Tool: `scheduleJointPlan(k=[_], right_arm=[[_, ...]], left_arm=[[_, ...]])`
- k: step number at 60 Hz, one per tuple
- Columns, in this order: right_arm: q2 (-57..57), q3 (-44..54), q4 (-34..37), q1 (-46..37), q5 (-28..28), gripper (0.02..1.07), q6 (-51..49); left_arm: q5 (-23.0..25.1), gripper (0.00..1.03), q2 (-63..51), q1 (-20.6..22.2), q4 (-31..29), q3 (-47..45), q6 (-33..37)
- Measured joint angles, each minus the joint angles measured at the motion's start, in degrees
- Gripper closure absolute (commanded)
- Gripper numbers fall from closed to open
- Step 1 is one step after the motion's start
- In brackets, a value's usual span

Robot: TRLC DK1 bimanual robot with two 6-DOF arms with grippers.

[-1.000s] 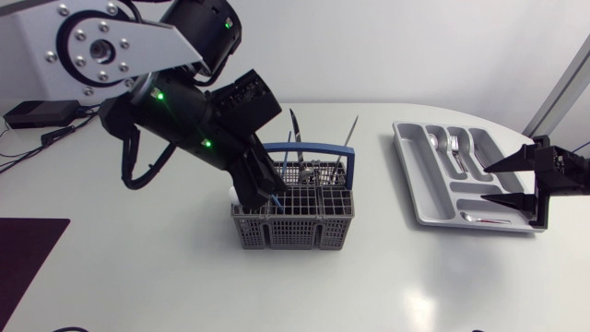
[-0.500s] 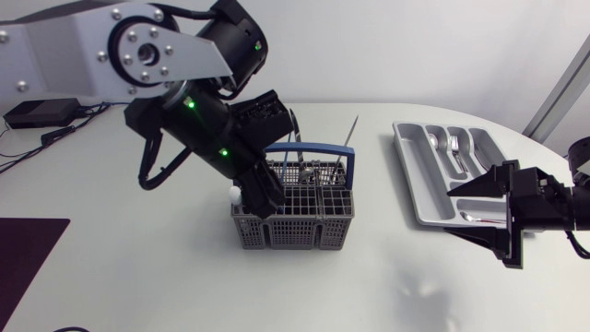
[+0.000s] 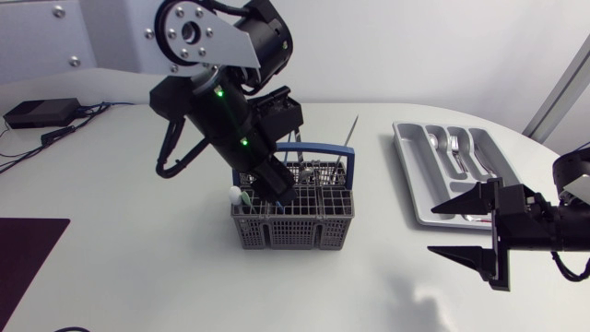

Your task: Unload the cutlery basket into the drawer organizer.

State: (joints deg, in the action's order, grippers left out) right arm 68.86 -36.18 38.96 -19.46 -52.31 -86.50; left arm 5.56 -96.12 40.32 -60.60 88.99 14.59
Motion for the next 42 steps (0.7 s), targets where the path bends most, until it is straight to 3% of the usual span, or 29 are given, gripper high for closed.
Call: scheduleJointPlan(k=[12,37,42], right_arm=[[-2.32,1.84,-1.05,1.75,0.00,0.17,2.51],[-6.86,4.70,-4.72,4.92,0.02,0.17,7.72],[-6.97,4.76,-4.74,5.18,0.02,0.17,8.11]], left_arm=[[-2.71,0.40,-1.20,0.00,0.42,-0.20,-0.79],[-6.14,0.79,-1.44,1.46,5.51,-4.68,-1.79],[-6.25,0.80,-1.44,1.92,6.60,-5.53,-2.01]])
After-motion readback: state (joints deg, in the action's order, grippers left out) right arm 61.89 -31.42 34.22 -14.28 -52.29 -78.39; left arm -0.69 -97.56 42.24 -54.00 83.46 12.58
